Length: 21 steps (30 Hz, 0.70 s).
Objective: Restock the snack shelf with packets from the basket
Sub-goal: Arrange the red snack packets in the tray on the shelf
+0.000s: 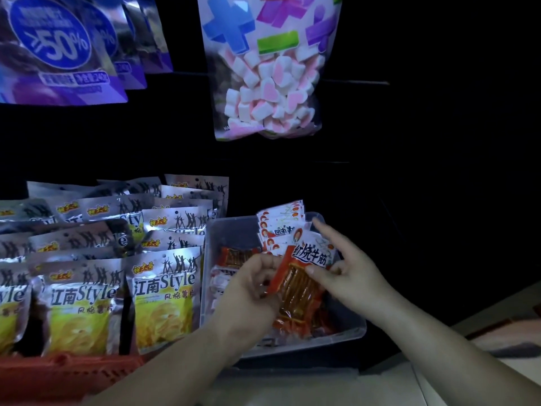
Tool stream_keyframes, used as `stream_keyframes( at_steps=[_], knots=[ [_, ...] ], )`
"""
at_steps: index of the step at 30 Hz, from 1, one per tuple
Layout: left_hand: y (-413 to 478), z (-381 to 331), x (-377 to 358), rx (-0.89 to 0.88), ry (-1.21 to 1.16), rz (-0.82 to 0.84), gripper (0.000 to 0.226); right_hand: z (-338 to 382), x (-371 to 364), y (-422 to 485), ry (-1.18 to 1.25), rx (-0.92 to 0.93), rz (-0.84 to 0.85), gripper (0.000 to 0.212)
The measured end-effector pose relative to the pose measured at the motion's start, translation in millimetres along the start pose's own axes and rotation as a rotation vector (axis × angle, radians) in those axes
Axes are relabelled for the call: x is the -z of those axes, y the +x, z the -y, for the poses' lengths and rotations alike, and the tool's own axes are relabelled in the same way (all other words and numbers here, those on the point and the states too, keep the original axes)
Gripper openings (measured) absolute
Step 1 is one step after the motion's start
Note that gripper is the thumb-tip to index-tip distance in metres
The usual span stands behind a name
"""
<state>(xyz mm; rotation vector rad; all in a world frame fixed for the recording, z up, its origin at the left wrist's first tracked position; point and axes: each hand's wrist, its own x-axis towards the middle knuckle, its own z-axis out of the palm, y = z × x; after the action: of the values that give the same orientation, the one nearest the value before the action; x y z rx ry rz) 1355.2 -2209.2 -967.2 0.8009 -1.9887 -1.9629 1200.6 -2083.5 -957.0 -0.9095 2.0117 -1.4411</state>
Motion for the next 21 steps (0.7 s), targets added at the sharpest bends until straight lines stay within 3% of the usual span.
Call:
stream_keyframes(
  at_steps=[3,6,9,15,18,21],
  knots=[
    [5.4,3.6,-1.4,0.032,0.001,-0.040,0.046,-1.3,2.2,8.8,-0.035,-0.021,-0.049,0.048],
    [13.9,12.7,-1.5,0.034,0.094,-0.196,0.039,-7.7,3.3,18.1,-0.162,0.041,-0.170,0.034],
    [19.5,18.8,1.6,0.082,0.105,-0.259,0.036,-14.4,-0.7,24.8,-0.279,0.012,-0.132,0.022],
    [20.4,24.6,3.4,0.146,0.121,-0.193,0.043,-32.7,-8.1,26.7,-0.699,-0.199,0.224,0.021],
    [18.4,23.2,5.9,0.160,0.142,-0.177,0.046,-18.6,-1.0,21.3,-0.666,-0.421,0.489,0.010],
    [17.1,21.9,5.8,0.170,0.122,-0.166,0.046,-14.9,1.9,15.6,-0.667,-0.594,0.643,0.042]
  ],
)
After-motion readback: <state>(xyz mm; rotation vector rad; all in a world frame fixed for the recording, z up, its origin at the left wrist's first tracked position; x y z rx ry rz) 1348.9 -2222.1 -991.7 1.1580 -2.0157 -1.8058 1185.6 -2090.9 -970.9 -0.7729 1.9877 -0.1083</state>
